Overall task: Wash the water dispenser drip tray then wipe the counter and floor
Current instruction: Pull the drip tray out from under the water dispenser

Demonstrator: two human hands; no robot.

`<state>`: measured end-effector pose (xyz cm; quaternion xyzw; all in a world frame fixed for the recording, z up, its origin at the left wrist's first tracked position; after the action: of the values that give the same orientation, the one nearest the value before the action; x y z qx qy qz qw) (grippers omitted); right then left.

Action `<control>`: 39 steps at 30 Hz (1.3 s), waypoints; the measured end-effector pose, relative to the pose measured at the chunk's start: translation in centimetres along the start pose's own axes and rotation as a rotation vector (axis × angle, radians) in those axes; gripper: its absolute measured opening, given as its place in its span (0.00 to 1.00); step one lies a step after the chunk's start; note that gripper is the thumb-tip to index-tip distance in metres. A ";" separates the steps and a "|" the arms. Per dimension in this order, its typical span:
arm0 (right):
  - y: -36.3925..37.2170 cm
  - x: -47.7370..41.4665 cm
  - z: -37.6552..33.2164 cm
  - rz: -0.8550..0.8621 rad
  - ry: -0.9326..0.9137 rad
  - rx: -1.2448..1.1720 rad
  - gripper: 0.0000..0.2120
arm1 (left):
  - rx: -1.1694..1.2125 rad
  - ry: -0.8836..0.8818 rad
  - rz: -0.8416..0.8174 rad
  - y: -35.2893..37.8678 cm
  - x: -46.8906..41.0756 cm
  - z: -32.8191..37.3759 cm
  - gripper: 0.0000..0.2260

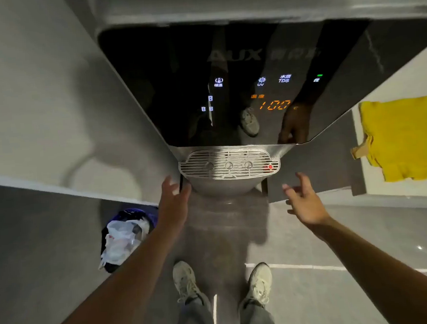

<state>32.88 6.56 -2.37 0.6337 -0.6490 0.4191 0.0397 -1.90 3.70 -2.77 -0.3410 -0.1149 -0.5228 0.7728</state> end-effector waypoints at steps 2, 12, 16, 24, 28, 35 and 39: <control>1.6 -2.4 -0.3 -0.052 0.076 -0.127 0.30 | 0.027 -0.015 0.056 1.1 -2.3 0.2 0.29; 5.7 -6.9 -1.2 -0.153 0.214 -0.289 0.23 | 0.086 -0.021 0.117 4.0 -5.7 -0.3 0.15; 6.2 -6.9 -0.8 -0.085 0.226 -0.363 0.22 | 0.058 -0.016 0.126 3.9 -5.8 -0.5 0.15; 6.6 -3.6 0.0 -0.065 0.208 -0.366 0.21 | 0.158 -0.098 0.048 2.2 -3.1 -2.5 0.11; 6.1 0.8 0.1 -0.081 0.194 -0.369 0.21 | 0.282 -0.147 -0.023 0.4 0.6 -3.0 0.10; 3.3 12.2 -1.2 -0.068 0.175 -0.436 0.20 | 0.303 -0.128 -0.057 -5.7 9.1 -1.2 0.09; 0.8 18.9 -1.3 -0.027 0.163 -0.523 0.18 | 0.329 -0.102 -0.102 -8.1 13.7 0.2 0.08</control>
<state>27.90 -7.65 9.10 0.5746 -0.7214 0.2861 0.2598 -3.24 -7.89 8.01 -0.2297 -0.2550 -0.5174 0.7839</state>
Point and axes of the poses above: each hand's wrist, its own x-axis away from the middle knuckle, its own y-axis out of the palm, z = x × y, the point moved 5 cm from there along -x, towards the middle knuckle, and after that the axes turned 3 degrees about z, right-handed, at the moved point
